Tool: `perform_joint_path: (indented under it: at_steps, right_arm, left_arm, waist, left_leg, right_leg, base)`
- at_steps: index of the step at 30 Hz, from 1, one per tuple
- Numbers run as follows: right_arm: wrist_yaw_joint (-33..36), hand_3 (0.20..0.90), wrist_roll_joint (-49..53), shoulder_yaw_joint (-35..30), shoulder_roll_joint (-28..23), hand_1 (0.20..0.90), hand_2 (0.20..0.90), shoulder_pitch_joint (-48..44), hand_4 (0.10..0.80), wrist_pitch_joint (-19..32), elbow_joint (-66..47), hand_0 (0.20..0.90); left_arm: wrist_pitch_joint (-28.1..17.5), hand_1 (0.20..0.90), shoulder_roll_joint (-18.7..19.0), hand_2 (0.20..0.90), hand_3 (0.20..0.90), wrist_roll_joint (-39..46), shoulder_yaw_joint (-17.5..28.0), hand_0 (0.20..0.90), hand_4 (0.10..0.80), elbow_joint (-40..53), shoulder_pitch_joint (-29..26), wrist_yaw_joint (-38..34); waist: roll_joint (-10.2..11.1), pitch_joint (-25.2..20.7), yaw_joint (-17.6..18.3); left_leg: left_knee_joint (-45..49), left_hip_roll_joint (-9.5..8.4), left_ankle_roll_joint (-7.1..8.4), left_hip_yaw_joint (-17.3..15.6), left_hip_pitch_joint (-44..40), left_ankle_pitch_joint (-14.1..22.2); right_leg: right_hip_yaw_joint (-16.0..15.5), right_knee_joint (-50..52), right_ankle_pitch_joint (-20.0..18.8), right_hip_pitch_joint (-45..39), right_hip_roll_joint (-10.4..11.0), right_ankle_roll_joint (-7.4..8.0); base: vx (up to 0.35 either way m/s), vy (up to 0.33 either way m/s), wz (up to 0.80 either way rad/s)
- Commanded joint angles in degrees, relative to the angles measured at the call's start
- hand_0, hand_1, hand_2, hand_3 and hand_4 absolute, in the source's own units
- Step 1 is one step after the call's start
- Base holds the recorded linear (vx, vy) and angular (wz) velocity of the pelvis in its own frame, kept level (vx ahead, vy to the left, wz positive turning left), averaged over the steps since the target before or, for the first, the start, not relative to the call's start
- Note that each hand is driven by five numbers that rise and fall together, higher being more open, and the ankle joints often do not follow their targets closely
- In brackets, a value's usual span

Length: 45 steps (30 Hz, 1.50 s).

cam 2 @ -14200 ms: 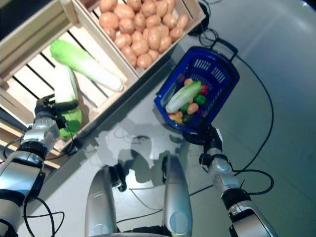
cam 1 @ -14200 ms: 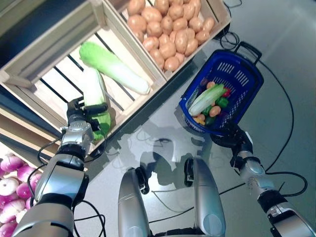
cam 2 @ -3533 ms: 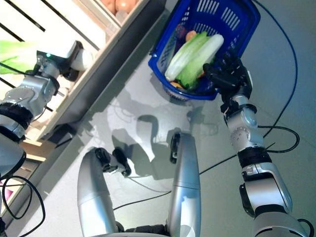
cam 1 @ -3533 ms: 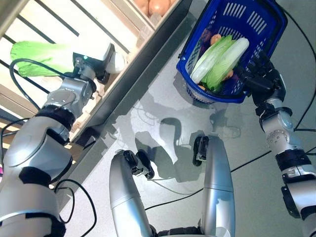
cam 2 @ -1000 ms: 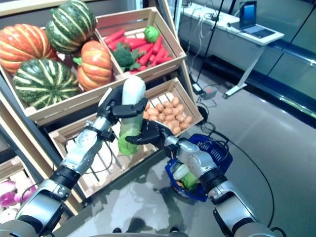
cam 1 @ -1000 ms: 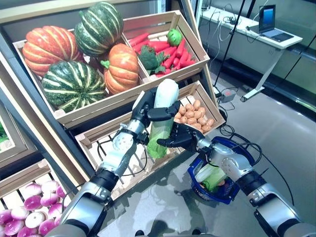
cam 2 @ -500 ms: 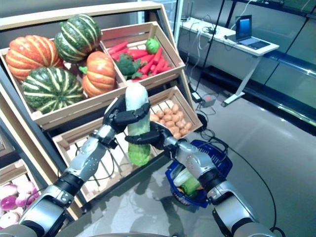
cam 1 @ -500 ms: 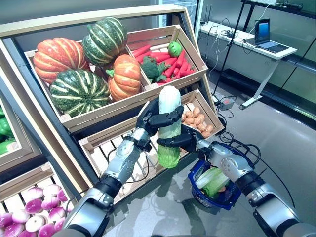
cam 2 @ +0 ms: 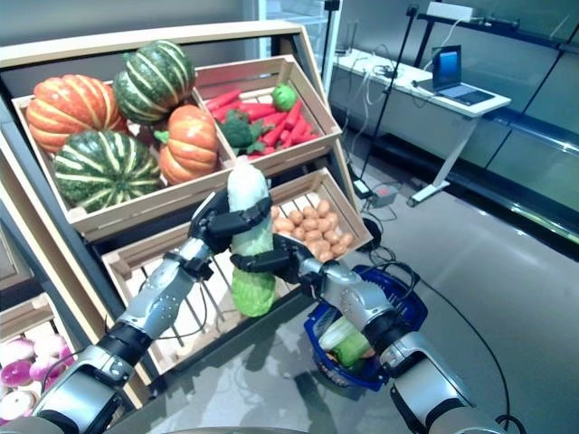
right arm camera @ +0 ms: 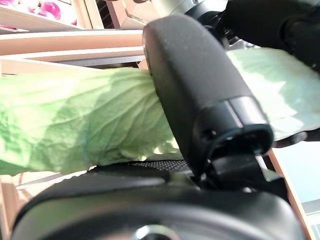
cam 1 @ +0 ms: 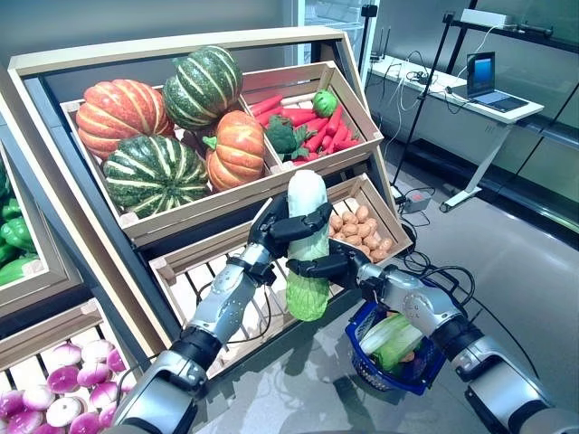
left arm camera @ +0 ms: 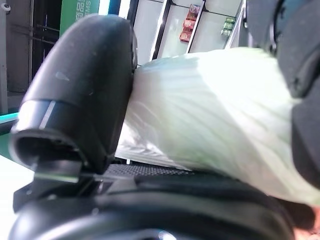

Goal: Put vegetables into the basket

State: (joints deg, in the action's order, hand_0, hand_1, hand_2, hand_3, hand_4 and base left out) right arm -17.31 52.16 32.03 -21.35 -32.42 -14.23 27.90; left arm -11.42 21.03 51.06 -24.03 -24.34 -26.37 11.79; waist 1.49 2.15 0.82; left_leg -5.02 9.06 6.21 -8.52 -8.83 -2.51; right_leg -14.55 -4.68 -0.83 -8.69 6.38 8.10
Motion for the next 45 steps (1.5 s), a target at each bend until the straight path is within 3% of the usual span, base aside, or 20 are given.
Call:
perform_joint_path:
  at_steps: [1, 8, 9, 10, 11, 25, 41, 45]
  right_arm:
    - [-0.7, 0.3, 8.0, -5.4, 5.2, 0.3, 0.3, -8.4, 0.4, 3.7, 2.9, 0.3]
    - [1.2, 0.3, 8.0, -6.2, 4.8, 0.3, 0.3, -7.2, 0.4, 4.8, 1.6, 0.3]
    - [1.4, 0.3, 7.9, -6.4, 4.7, 0.3, 0.3, -7.0, 0.4, 4.8, 1.5, 0.3]
    - [1.6, 0.3, 7.7, -6.5, 4.7, 0.3, 0.3, -6.8, 0.4, 4.8, 1.3, 0.3]
    - [1.6, 0.3, 7.5, -6.5, 4.6, 0.3, 0.3, -6.7, 0.4, 4.8, 1.3, 0.3]
    - [2.2, 0.3, 5.7, -12.3, -1.8, 0.3, 0.3, 0.7, 0.4, 5.4, 3.4, 0.3]
    - [7.0, 0.3, 3.4, -25.8, -9.6, 0.3, 0.3, 4.9, 0.4, 10.8, 9.4, 0.3]
    - [9.6, 0.3, 3.7, -29.6, -11.5, 0.3, 0.3, 4.8, 0.4, 12.0, 15.1, 0.3]
  left_arm:
    - [-5.8, 0.3, -4.4, 0.3, 0.3, 2.5, -3.6, 0.3, 0.4, 9.7, -6.0, 6.1]
    - [-5.3, 0.3, -2.8, 0.3, 0.3, 2.4, -2.8, 0.3, 0.4, 11.6, -5.6, 5.7]
    - [-5.1, 0.432, -2.6, 0.432, 0.432, 2.4, -2.5, 0.432, 0.488, 11.8, -5.5, 5.5]
    - [-4.7, 0.719, -2.4, 0.719, 0.719, 2.2, -2.3, 0.719, 0.679, 12.0, -5.4, 5.3]
    - [-4.5, 0.9, -2.3, 0.9, 0.9, 2.0, -2.2, 0.9, 0.8, 12.1, -5.4, 5.2]
    - [-2.2, 0.9, 5.8, 0.9, 0.9, -1.6, 4.5, 0.9, 0.8, 11.3, -0.6, 6.7]
    - [-1.7, 0.9, 7.4, 0.9, 0.9, -4.4, 11.3, 0.9, 0.8, 3.9, 7.4, 9.2]
    - [-1.9, 0.9, 8.3, 0.9, 0.9, -2.5, 13.4, 0.9, 0.8, 5.8, 9.6, 9.9]
  waist:
    - [0.2, -3.7, -0.7]
    - [-0.1, -3.2, -0.4]
    - [-0.2, -3.1, -0.4]
    - [-0.1, -3.1, -0.4]
    - [-0.2, -3.1, -0.4]
    - [-0.6, -2.6, 0.0]
    - [-0.4, -1.1, -0.5]
    - [-0.2, 1.6, -1.5]
  left_leg:
    - [0.0, -2.89, -1.46, -2.0, 2.8, 2.4]
    - [0.0, -2.86, -1.46, -2.3, 2.7, 2.4]
    - [0.0, -2.86, -1.45, -2.3, 2.7, 2.5]
    - [0.0, -2.86, -1.43, -2.3, 2.6, 2.5]
    - [0.0, -2.84, -1.44, -2.4, 2.6, 2.5]
    - [0.1, -2.34, -1.32, -3.8, 1.9, 2.6]
    - [1.0, -1.54, -1.15, -4.7, 1.7, 3.0]
    - [7.7, -0.62, -1.16, -4.7, 5.0, 4.6]
  right_leg:
    - [2.9, 2.0, 0.2, 2.2, 1.3, -0.2]
    - [3.3, 2.3, 0.2, 2.5, 1.4, -0.14]
    - [3.3, 2.3, 0.2, 2.5, 1.4, -0.13]
    - [3.2, 2.2, 0.2, 2.4, 1.4, -0.11]
    - [3.2, 2.2, 0.2, 2.4, 1.4, -0.08]
    - [3.4, 2.3, 0.1, 2.5, 1.7, 0.22]
    - [2.9, 3.7, 0.6, 2.7, 2.0, 0.49]
    - [2.8, 9.0, 2.3, 5.3, 3.2, 0.14]
  base:
    - [0.0, 0.0, 0.0]
    - [0.0, 0.0, 0.0]
    - [0.0, 0.0, 0.0]
    - [0.0, 0.0, 0.0]
    - [0.0, 0.0, 0.0]
    - [-0.003, -0.003, -0.02]
    - [0.014, -0.029, -0.04]
    - [-0.048, -0.032, -0.01]
